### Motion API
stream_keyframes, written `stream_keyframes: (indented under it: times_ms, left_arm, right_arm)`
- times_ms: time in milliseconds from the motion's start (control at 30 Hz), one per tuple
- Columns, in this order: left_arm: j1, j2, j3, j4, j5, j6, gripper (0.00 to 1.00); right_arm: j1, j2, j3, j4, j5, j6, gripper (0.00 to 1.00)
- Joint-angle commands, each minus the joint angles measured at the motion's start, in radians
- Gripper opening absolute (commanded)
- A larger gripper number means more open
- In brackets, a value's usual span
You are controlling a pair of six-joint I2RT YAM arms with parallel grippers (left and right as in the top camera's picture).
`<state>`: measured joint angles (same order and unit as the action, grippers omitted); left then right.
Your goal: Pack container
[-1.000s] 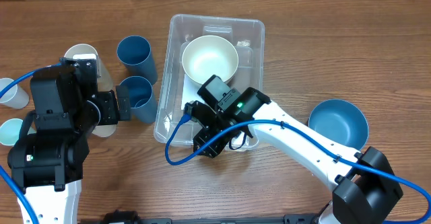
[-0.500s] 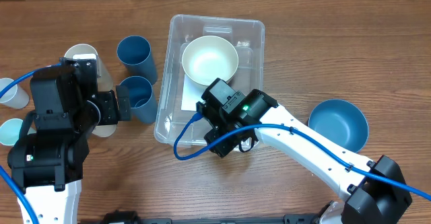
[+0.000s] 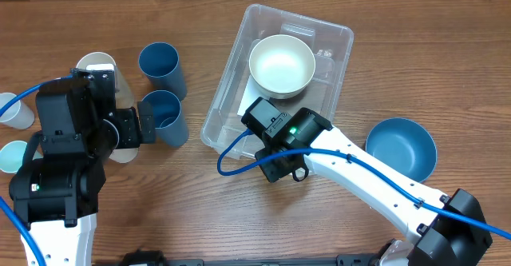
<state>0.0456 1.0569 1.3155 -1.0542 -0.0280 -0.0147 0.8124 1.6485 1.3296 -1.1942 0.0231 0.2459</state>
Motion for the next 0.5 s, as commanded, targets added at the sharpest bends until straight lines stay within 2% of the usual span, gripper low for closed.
stream_keyframes:
  times_ms: [0,67,133,200,333,467]
  left_arm:
    - [-0.006,0.003,0.022,0.003,-0.005,0.023,1.00]
    - [-0.006,0.003,0.022,0.003,-0.005,0.023,1.00]
    - [-0.006,0.003,0.022,0.003,-0.006,0.023,1.00]
    - [-0.006,0.003,0.022,0.003,-0.005,0.023,1.00]
    - [-0.006,0.003,0.022,0.003,-0.005,0.023,1.00]
    - [-0.006,0.003,0.022,0.003,-0.005,0.023,1.00]
  right_arm:
    - [0.021,-0.019,0.005,0.028,0.035,-0.018,0.47]
    - [0.028,-0.037,0.007,0.063,0.035,-0.018,0.52]
    - [0.021,-0.092,0.008,0.148,0.035,0.003,0.66]
    - [-0.019,-0.155,0.008,0.229,0.036,0.059,0.76]
    - [-0.182,-0.242,0.008,0.304,0.039,0.127,0.78]
    - [-0.470,-0.235,0.008,0.350,0.034,0.195,0.73]
